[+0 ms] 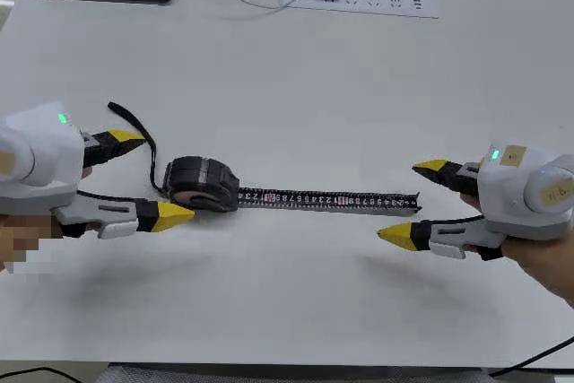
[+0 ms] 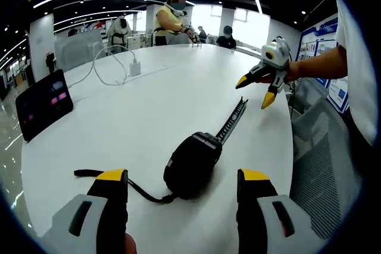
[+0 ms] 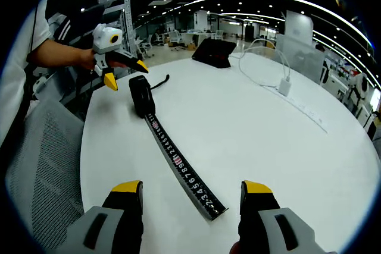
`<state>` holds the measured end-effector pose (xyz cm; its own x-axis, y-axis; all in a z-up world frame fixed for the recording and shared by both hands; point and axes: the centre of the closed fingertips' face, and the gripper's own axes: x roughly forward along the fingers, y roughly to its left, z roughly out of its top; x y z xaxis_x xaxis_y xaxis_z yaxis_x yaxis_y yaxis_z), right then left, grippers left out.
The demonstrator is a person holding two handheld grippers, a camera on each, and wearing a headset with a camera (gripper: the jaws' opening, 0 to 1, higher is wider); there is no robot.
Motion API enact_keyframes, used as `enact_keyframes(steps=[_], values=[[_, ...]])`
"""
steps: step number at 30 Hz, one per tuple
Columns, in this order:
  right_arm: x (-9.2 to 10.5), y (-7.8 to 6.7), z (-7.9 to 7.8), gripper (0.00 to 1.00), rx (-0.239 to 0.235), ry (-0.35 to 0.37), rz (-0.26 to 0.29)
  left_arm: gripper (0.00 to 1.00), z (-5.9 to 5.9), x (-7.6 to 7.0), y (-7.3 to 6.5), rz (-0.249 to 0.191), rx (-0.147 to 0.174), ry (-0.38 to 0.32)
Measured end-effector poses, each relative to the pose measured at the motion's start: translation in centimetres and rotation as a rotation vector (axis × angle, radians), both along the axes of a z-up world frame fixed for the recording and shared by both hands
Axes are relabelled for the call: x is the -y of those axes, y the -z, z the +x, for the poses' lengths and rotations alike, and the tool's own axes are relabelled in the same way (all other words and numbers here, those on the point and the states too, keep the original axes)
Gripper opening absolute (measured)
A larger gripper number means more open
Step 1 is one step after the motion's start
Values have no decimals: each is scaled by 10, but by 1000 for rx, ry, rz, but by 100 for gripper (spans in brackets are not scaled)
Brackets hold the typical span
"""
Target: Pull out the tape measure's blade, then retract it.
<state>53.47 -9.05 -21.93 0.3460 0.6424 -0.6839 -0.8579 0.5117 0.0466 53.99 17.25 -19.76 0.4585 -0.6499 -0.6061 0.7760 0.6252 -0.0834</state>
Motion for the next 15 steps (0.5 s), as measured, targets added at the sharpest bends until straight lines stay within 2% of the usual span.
enact_keyframes(steps=[3, 6, 9, 15], values=[[0, -6, -1, 62, 33, 20, 9, 73, -3, -1, -2, -10, 6, -25], [0, -9, -3, 63, 35, 38, 26, 73, -10, 0, -1, -1, 16, -31], [1, -13, -7, 63, 47, 59, 31, 73, -14, 0, -5, -18, 12, -60], [4, -17, -12, 65, 72, 81, 28, 74, -19, -3, -9, -17, 38, -93]])
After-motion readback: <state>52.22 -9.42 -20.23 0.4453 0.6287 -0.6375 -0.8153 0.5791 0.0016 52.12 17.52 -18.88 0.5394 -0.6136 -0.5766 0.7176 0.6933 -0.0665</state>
